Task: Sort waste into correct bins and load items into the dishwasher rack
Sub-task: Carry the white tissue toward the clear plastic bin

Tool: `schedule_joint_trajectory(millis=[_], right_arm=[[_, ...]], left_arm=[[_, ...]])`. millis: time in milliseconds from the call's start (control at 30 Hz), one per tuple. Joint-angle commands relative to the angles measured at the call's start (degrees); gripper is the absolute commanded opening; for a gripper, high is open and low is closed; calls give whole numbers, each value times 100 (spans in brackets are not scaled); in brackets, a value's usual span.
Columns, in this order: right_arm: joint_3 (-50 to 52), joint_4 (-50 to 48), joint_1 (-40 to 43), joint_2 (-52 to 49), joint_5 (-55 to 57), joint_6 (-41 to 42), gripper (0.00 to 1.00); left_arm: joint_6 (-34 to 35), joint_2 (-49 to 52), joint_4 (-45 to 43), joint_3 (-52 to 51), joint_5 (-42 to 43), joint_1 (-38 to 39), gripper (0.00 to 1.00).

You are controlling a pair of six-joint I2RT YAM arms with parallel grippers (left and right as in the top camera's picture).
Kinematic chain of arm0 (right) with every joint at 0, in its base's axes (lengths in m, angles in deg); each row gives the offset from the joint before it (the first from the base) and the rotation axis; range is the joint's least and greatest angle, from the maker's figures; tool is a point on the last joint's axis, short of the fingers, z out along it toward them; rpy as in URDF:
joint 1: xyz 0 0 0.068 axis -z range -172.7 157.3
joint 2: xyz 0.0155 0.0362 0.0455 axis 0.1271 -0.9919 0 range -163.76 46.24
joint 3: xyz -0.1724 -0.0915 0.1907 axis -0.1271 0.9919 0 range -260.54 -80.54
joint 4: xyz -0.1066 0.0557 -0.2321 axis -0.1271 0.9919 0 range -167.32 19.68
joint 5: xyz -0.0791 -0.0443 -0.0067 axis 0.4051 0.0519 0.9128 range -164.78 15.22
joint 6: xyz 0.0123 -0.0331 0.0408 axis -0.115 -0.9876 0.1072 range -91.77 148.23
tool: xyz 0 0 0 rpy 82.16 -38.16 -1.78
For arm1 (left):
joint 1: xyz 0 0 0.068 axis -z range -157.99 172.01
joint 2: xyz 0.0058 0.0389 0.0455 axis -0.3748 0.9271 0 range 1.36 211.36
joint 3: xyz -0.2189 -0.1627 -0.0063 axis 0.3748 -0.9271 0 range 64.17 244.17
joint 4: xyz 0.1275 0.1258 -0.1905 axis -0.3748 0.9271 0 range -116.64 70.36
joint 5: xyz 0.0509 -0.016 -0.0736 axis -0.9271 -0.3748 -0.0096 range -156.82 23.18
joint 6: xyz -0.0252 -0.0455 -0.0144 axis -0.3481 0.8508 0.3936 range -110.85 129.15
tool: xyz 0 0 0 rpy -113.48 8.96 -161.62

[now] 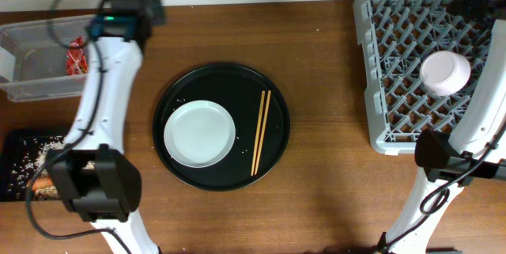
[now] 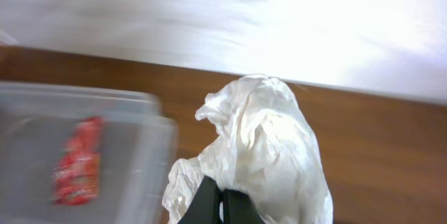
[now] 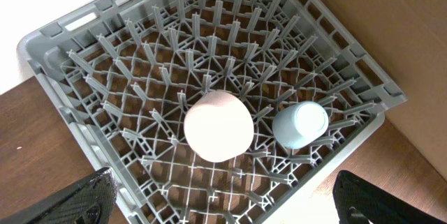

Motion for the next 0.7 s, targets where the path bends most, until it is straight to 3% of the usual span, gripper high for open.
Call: schedule_joint_trajectory(millis=[0, 133, 200, 333, 367, 400, 433, 467, 667], right_arm=[[20, 33, 7, 160, 103, 26, 98], [20, 33, 7, 160, 103, 26, 98], [20, 33, 7, 160, 103, 26, 98], [20, 33, 7, 160, 103, 26, 98], [20, 33, 7, 160, 103, 26, 98], [20, 33, 7, 160, 103, 24, 98], [20, 33, 7, 160, 103, 26, 98], [20, 33, 7, 160, 103, 26, 98], [20, 33, 7, 160, 103, 26, 98]], left_arm=[[267, 190, -26, -35, -420, -651, 0], [264, 514, -52, -35, -221, -1202, 1], [264, 726, -11, -35, -59, -1425, 10], [264, 835, -17, -33, -79, -1749, 13], [264, 802, -39, -33, -79, -1838, 27], [264, 791, -33, -33, -76, -1888, 49], [264, 791, -4, -33, -76, -1926, 79], [264, 791, 52, -33, -79, -1956, 99], [264, 713, 396, -33, -76, -2009, 99]])
